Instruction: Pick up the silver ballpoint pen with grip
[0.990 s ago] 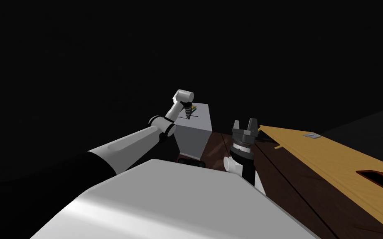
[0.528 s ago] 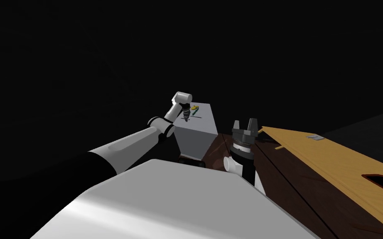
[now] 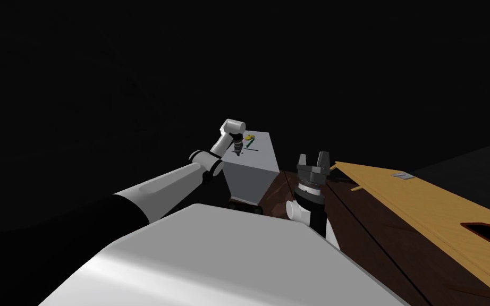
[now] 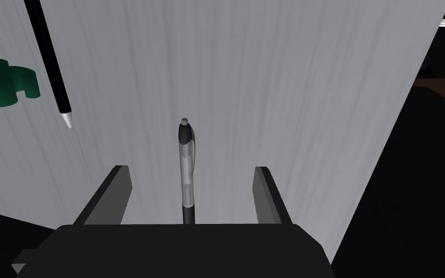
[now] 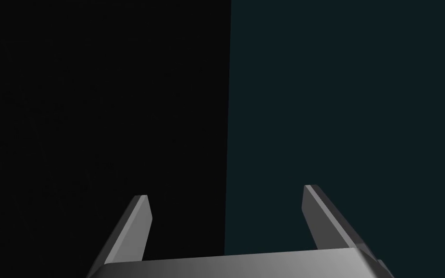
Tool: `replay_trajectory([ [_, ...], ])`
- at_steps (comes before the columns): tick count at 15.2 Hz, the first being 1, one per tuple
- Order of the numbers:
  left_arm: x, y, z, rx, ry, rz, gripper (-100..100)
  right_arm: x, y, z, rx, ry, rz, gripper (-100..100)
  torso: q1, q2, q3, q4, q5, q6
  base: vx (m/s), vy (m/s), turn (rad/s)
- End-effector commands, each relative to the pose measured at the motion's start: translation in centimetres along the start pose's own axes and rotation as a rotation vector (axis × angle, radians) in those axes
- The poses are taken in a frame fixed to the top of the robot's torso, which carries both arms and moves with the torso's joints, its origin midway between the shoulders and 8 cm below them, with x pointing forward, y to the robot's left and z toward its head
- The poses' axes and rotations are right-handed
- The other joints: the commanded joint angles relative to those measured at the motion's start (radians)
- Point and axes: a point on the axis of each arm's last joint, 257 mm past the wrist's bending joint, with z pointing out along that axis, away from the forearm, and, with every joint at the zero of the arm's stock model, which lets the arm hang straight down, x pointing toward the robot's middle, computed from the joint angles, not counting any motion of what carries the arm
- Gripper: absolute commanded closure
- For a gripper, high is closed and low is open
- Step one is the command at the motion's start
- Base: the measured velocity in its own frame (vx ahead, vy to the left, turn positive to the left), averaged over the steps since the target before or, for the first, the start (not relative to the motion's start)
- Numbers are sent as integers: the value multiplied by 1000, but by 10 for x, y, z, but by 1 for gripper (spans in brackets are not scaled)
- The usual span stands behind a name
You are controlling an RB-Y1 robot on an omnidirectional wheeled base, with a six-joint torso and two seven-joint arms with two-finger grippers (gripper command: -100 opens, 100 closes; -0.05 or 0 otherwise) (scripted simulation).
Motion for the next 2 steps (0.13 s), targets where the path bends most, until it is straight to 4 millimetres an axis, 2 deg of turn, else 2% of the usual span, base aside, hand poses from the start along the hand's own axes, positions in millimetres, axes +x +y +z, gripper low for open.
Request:
replay_trajectory([
  [1,1,2,-7,-8,1,0,100,0,0,0,0,0,0,0,0,0,0,0,0,0,19,4,5],
  [2,0,1,-4,-2,1,0,100,0,0,0,0,0,0,0,0,-1,0,0,0,0,13,3,2],
])
